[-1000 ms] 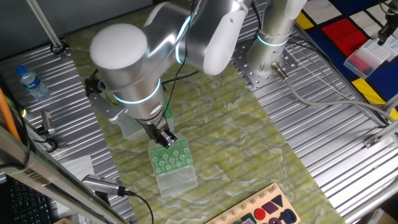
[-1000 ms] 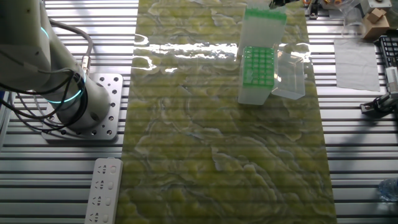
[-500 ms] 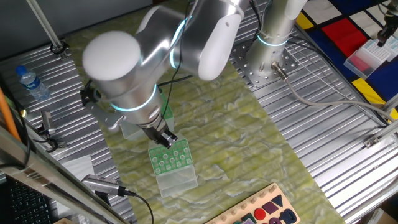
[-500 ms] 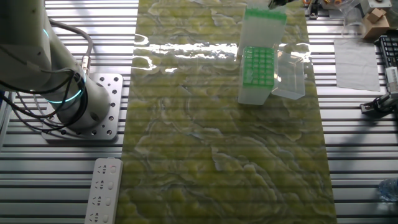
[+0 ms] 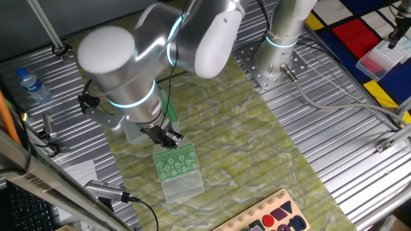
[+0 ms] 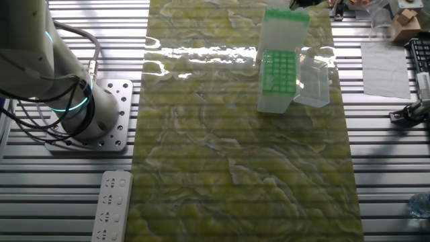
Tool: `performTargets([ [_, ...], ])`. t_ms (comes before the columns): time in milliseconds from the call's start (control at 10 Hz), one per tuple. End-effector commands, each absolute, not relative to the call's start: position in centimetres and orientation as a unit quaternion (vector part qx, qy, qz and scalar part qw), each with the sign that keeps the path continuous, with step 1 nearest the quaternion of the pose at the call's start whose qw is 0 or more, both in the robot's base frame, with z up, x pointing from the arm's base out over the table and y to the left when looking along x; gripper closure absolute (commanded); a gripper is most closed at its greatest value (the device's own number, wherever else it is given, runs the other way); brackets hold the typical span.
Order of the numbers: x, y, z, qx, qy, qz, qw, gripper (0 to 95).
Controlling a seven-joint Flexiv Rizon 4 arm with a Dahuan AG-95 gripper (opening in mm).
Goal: Transfer all large pipette tips from one holder to another
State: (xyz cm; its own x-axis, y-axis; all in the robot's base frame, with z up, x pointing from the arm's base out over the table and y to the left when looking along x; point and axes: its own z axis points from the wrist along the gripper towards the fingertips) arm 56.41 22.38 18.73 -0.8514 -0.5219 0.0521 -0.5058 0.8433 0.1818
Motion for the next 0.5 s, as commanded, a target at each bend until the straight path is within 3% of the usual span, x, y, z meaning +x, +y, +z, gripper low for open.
performTargets([
  [100, 56.5, 22.5, 18.7, 0.185, -0.979, -0.077, 0.046, 95.0],
  [500, 56.7, 27.4, 17.9, 0.127, -0.988, -0.074, 0.040, 95.0],
])
